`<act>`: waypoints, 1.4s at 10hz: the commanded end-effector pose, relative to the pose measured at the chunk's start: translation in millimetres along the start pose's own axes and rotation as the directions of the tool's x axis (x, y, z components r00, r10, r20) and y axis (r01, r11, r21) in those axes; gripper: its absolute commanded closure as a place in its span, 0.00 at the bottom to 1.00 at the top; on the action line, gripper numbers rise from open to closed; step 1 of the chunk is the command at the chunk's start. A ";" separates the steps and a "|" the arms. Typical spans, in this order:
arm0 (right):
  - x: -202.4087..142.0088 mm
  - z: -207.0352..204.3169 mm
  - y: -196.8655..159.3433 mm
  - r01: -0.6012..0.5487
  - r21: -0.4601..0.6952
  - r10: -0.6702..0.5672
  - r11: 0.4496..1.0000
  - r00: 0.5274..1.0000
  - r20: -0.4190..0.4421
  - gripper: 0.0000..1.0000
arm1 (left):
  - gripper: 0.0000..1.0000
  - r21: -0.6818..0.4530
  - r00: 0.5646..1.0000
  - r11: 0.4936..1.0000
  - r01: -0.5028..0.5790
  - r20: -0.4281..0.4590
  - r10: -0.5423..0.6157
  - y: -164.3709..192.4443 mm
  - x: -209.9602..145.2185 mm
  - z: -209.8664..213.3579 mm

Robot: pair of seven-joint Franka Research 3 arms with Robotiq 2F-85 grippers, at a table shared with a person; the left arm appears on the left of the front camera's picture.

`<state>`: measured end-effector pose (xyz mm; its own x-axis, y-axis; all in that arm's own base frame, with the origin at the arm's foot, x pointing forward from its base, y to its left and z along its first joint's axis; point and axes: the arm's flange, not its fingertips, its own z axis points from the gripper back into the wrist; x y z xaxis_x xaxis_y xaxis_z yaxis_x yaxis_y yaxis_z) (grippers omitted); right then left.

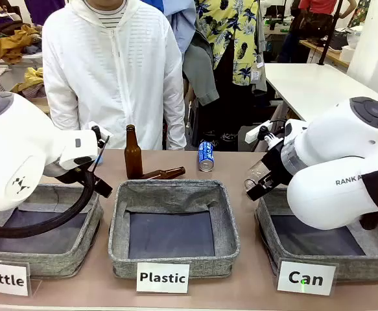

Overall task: Sort the can waste into the basket.
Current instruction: Pick up the can waste from the table and place it in the right Fabric basket.

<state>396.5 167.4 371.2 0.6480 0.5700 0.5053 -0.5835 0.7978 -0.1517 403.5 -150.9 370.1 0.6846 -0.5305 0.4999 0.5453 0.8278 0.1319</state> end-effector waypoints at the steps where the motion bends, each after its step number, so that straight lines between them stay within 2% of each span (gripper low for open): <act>1: 0.0 0.0 0.0 0.000 0.000 0.000 1.000 1.000 0.000 0.00 | 0.00 0.000 1.000 1.000 0.000 0.000 0.000 0.0 0.0 0.0; 14: 0.0 0.0 0.0 0.000 0.000 0.000 1.000 1.000 0.000 0.00 | 0.00 0.000 1.000 1.000 0.000 0.000 0.000 0.0 0.0 0.0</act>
<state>396.5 167.5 371.2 0.6477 0.5704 0.5051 -0.5838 0.7975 -0.1522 403.5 -150.9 370.1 0.6846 -0.5305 0.4999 0.5452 0.8278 0.1319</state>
